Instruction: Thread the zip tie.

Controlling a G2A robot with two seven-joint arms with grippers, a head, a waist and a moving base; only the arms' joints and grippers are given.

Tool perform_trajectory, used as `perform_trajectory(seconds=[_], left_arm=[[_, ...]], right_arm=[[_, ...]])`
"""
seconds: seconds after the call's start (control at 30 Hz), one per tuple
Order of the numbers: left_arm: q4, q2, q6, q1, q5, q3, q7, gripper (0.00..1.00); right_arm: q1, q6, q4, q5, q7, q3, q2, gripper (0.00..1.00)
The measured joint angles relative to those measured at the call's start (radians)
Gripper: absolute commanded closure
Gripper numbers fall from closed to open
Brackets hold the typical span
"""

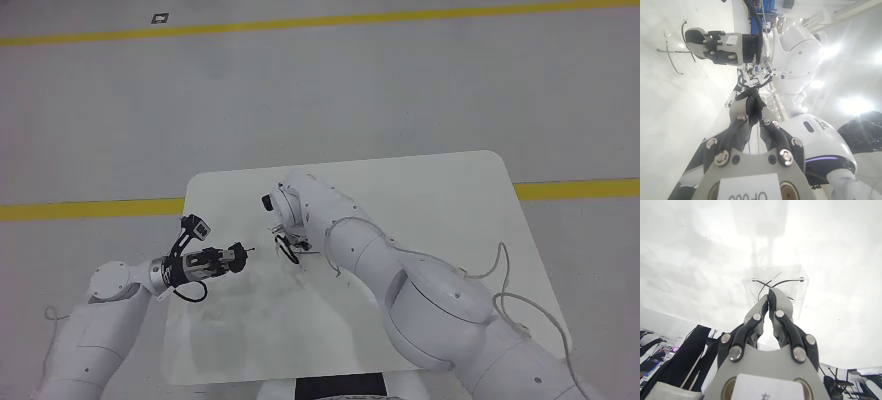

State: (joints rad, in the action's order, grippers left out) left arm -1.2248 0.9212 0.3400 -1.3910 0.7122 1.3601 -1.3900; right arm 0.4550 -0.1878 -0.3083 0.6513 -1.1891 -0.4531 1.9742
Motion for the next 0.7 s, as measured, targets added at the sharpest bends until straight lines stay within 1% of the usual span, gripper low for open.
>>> perform_trajectory(seconds=[0.23,0.47,0.7], left_arm=[[0.0,0.0,0.0,0.0,0.0,0.0,0.0,1.0],[0.0,0.0,0.0,0.0,0.0,0.0,0.0,1.0],[0.0,0.0,0.0,0.0,0.0,0.0,0.0,1.0]], right_arm=[[-0.019,0.022,-0.017,-0.016,-0.043,-0.035,-0.026,1.0],[-0.015,0.05,-0.083,-0.039,-0.058,-0.083,-0.064,1.0],[-0.014,0.05,-0.087,-0.04,-0.058,-0.085,-0.067,1.0]])
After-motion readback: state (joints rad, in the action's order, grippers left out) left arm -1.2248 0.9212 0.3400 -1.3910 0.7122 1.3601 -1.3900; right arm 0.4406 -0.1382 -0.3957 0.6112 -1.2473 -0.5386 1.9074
